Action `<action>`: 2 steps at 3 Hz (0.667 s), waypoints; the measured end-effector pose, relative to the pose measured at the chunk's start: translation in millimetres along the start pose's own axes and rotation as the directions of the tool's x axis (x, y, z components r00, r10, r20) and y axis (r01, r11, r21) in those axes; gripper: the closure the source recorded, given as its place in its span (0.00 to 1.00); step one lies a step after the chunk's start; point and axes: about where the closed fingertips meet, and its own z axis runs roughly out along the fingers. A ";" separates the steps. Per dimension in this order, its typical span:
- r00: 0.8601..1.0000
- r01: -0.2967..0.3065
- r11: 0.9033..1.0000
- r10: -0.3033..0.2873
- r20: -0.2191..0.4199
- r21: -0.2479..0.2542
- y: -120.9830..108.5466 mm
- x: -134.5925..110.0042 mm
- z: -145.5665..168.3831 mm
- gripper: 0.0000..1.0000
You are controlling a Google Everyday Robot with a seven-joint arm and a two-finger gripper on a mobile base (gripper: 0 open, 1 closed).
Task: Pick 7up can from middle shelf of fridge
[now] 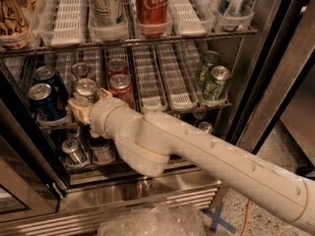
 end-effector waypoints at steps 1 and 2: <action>0.999 0.050 0.999 -0.050 0.013 -0.005 8.8 -17.3 -2.3 1.00; 0.999 0.051 0.999 -0.051 0.014 0.000 12.0 -19.3 -6.8 1.00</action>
Offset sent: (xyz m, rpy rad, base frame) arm -0.0042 0.0042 0.0155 -0.0190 -0.0379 0.0095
